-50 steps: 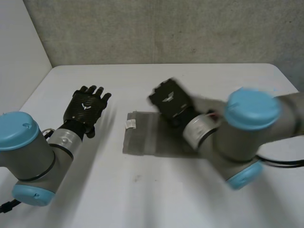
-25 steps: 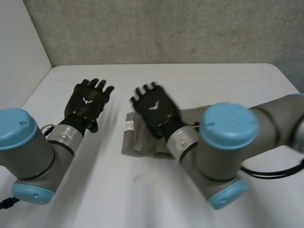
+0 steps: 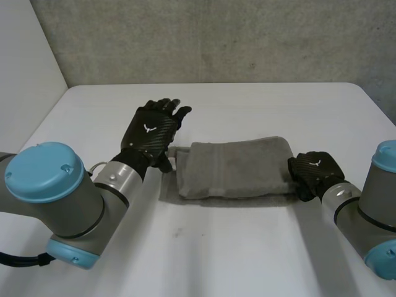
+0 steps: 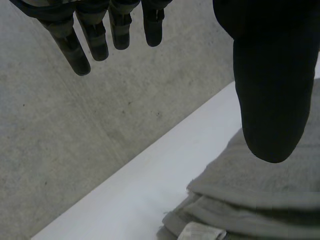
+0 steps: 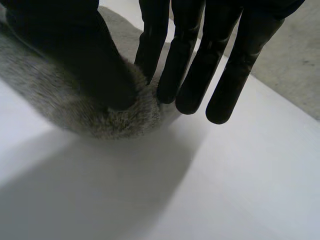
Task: Fold the towel.
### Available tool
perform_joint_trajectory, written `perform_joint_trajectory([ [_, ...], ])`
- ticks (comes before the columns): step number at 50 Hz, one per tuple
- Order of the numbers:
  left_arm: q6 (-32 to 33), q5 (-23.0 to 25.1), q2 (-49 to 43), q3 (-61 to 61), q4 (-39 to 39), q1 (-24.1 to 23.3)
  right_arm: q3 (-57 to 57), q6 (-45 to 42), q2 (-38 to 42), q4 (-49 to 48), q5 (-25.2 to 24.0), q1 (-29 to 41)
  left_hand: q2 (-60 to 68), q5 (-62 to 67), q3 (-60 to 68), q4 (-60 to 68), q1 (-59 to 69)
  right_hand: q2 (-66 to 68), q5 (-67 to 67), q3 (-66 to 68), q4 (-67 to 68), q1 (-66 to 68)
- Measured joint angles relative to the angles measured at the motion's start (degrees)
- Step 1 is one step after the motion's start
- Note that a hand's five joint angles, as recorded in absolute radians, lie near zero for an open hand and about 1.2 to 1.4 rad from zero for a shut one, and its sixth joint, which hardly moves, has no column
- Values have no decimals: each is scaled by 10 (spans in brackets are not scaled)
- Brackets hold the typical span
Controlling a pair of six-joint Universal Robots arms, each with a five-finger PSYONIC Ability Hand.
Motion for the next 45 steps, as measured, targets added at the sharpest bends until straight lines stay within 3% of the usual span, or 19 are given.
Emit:
perform_joint_trajectory([
  [9,2,-1,8,-20,0,19,-30,-93,1,-80,2,7,0,0,0,0,0,30,39,38,41,4],
  [22,-1,-20,30,-32,-1,53,-163,-127,73,-83,-21,270,0,0,0,0,0,30,46,41,42,4],
  [32,-4,-39,43,-35,-2,73,-172,-123,144,-81,-61,339,0,0,0,0,0,29,47,39,40,4],
  [33,-4,-39,43,-35,-2,73,-172,-120,142,-81,-58,339,0,0,0,0,0,-6,21,11,9,-17],
  [34,-4,-39,43,-35,-2,72,-173,-117,139,-81,-56,339,0,0,0,0,0,-137,-105,-129,-131,-120],
  [36,-5,-39,43,-35,-2,70,-173,-108,125,-81,-44,335,0,0,0,0,0,-296,-260,-286,-289,-234],
  [37,-5,-39,43,-35,-2,70,-173,-102,120,-80,-42,333,0,0,0,0,0,-296,-260,-286,-289,-234],
  [40,-5,-38,42,-30,-1,64,-172,-40,76,-79,-20,307,0,0,0,0,0,-489,-459,-488,-490,-397],
  [45,-10,-38,39,-9,-1,40,-173,102,16,-61,-7,247,0,0,0,0,0,-517,-486,-517,-508,-416],
])
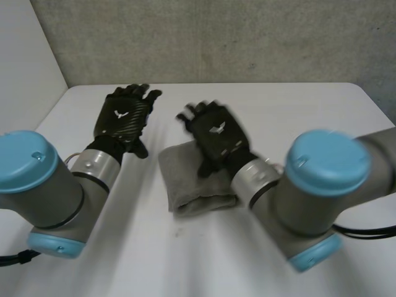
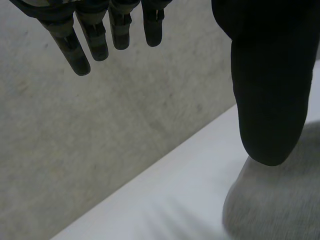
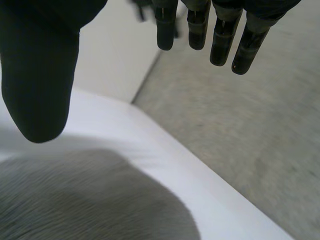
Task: Fold the towel.
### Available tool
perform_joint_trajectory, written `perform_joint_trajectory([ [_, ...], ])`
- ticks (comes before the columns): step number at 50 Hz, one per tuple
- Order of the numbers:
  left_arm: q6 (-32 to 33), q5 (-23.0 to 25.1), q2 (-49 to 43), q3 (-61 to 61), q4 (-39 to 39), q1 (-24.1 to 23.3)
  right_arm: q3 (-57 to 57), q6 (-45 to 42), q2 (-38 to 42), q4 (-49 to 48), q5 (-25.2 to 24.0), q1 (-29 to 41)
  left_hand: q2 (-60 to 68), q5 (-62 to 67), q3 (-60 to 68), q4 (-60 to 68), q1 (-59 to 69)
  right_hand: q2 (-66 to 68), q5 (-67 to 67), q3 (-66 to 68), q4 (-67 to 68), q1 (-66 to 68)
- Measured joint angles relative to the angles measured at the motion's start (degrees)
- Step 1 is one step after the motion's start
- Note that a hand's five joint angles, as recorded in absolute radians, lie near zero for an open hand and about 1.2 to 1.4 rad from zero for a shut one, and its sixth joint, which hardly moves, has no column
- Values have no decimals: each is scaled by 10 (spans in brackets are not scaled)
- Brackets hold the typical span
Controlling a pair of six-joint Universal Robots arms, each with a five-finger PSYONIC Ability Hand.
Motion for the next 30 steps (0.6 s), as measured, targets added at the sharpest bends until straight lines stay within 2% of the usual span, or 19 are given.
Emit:
perform_joint_trajectory([
  [4,-18,-1,-10,24,-3,-30,-11,92,-16,35,-14,-48,0,0,0,0,0,0,0,0,0,0],
  [5,-18,-1,-10,24,-3,-30,-11,92,-16,35,-14,-48,0,0,0,0,0,0,0,0,0,0],
  [6,-36,-2,-22,38,-8,-44,-23,121,-7,59,-29,-71,0,0,0,0,0,0,0,0,0,0],
  [10,-74,-2,-51,62,-28,-63,-42,136,20,88,-49,-94,0,0,0,0,0,0,0,0,0,0],
  [15,-135,-3,-120,104,-89,-77,-77,136,85,129,-76,-110,0,0,0,0,0,0,0,0,0,0],
  [19,-159,-9,-163,127,-134,-77,-99,129,124,148,-84,-112,0,0,0,0,0,0,0,0,0,0],
  [24,-165,-28,-199,139,-177,-68,-129,107,169,184,-83,-114,0,0,0,0,0,0,-1,0,0,0],
  [30,-159,-43,-195,136,-196,-57,-147,63,170,225,-73,-123,0,0,0,0,0,0,-6,0,0,0],
])
